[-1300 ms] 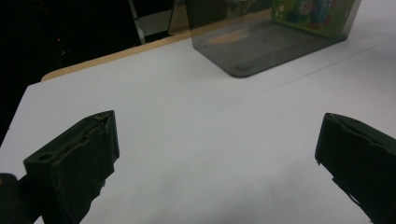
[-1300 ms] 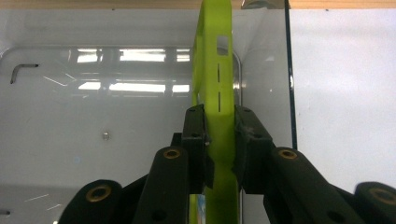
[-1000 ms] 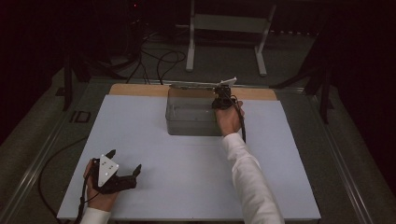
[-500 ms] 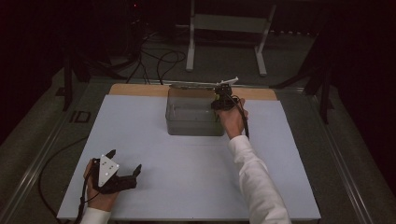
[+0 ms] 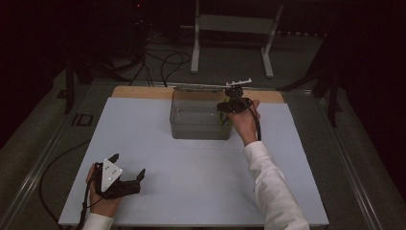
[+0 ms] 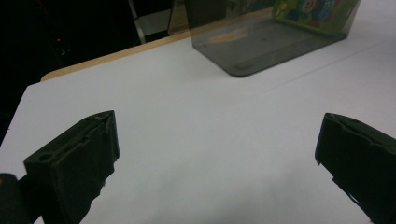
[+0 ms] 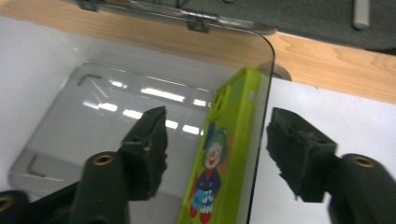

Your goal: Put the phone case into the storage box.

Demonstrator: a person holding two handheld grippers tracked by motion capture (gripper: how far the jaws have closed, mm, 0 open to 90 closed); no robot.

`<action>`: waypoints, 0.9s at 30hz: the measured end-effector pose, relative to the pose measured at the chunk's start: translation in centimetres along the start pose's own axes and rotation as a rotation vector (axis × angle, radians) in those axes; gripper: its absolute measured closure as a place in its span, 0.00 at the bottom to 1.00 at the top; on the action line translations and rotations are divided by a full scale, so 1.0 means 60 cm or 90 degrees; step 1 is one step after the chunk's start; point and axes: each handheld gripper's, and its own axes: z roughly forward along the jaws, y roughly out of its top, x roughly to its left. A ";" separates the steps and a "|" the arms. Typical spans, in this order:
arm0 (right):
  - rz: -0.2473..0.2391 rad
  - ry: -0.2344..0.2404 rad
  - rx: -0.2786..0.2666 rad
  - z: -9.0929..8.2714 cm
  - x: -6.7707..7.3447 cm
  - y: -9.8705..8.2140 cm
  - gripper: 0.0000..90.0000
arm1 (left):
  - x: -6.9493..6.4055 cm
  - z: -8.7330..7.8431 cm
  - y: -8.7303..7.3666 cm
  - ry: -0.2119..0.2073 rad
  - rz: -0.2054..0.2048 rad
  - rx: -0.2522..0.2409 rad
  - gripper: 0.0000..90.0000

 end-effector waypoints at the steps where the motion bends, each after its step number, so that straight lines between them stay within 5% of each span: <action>1: -0.001 0.004 -0.005 -0.002 -0.001 -0.001 0.34 | 0.000 0.000 0.000 0.000 0.000 0.000 0.00; 13: -0.045 0.055 -0.056 -0.038 -0.006 -0.032 0.15 | 0.000 0.001 0.000 -0.002 -0.001 0.001 0.00; 27: -0.058 0.087 -0.115 -0.089 -0.018 -0.100 0.11 | 0.000 0.002 0.000 -0.005 -0.007 0.001 0.00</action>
